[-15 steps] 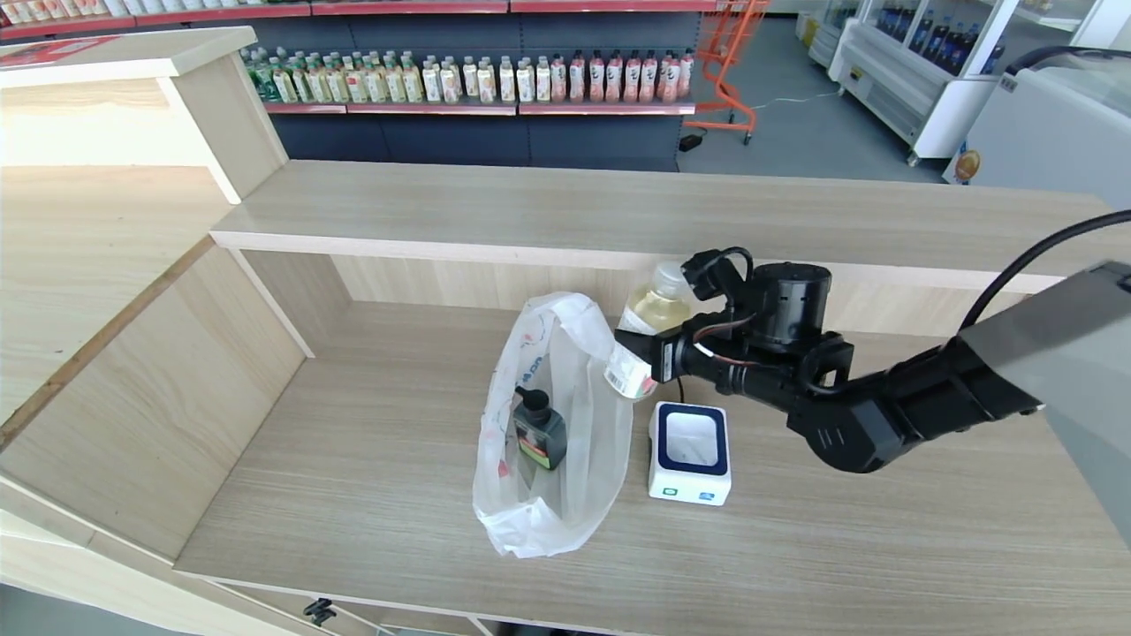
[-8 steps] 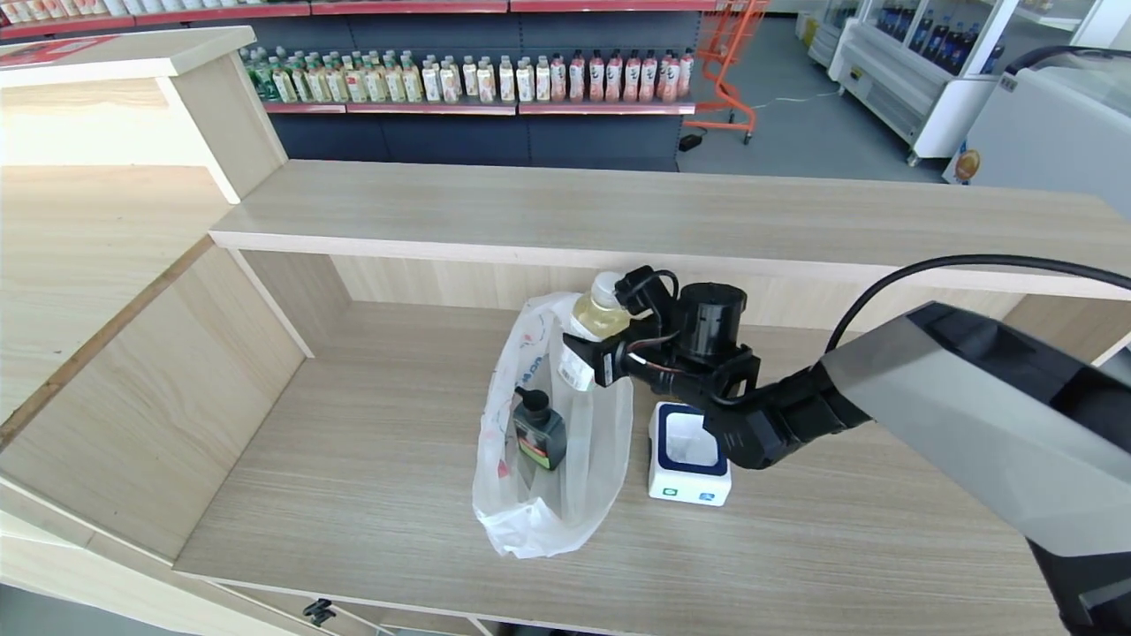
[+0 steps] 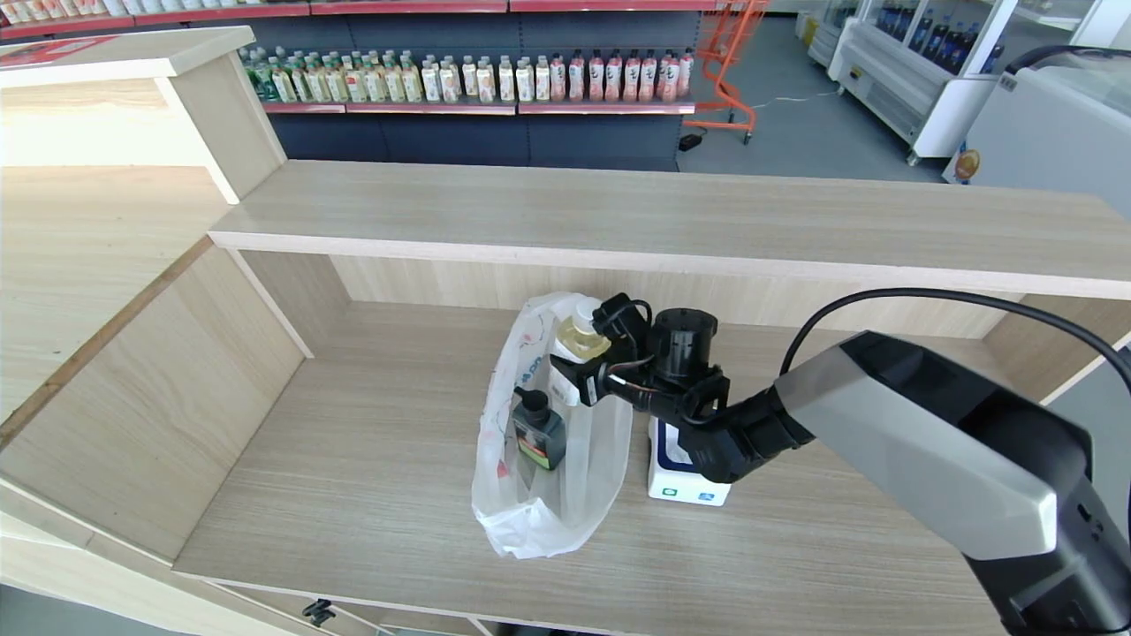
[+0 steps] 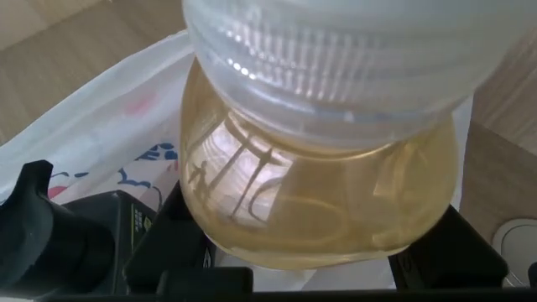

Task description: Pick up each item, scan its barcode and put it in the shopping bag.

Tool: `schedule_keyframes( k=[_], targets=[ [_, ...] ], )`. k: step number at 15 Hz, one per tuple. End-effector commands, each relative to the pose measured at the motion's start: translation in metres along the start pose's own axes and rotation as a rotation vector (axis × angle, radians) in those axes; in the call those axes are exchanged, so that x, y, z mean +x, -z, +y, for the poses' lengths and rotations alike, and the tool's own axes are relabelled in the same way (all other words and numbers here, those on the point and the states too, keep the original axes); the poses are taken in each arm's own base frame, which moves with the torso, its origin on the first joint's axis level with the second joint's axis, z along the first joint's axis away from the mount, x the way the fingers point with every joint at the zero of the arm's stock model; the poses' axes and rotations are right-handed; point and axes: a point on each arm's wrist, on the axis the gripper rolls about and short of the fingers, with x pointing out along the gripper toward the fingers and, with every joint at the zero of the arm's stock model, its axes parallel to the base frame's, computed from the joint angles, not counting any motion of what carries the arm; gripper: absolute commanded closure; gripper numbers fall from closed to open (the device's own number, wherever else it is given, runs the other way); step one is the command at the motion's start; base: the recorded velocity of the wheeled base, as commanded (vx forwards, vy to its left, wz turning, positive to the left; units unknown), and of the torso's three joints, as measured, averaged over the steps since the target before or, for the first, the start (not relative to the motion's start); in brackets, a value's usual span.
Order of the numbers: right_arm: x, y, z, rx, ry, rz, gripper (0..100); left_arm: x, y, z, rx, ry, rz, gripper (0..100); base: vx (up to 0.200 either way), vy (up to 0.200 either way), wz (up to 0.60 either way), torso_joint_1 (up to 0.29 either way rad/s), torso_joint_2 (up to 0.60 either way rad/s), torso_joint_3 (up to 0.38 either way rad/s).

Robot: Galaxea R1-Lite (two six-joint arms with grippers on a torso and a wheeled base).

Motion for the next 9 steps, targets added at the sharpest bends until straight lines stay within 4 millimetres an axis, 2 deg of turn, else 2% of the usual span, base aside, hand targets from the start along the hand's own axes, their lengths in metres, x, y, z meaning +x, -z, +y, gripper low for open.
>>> schedule_keyframes(
  k=[1, 7, 8, 9],
  targets=[
    [0.0029, 0.0086, 0.0021, 0.002, -0.006, 0.011, 100, 0.0000, 0.0000, 0.0000, 0.000, 0.000, 0.000, 0, 0.000, 0.000, 0.00, 0.000, 0.00, 0.000],
    [0.0055, 0.0185, 0.0072, -0.018, -0.012, 0.004, 100, 0.0001, 0.0005, 0.0000, 0.000, 0.000, 0.002, 0, 0.000, 0.000, 0.00, 0.000, 0.00, 0.000],
    [0.0056, 0.0172, 0.0070, -0.021, -0.011, -0.001, 0, 0.0000, 0.0000, 0.0000, 0.000, 0.000, 0.000, 0, 0.000, 0.000, 0.00, 0.000, 0.00, 0.000],
    [0.0053, 0.0134, 0.0065, -0.017, -0.016, -0.012, 0, 0.0000, 0.0000, 0.0000, 0.000, 0.000, 0.000, 0, 0.000, 0.000, 0.00, 0.000, 0.00, 0.000]
  ],
)
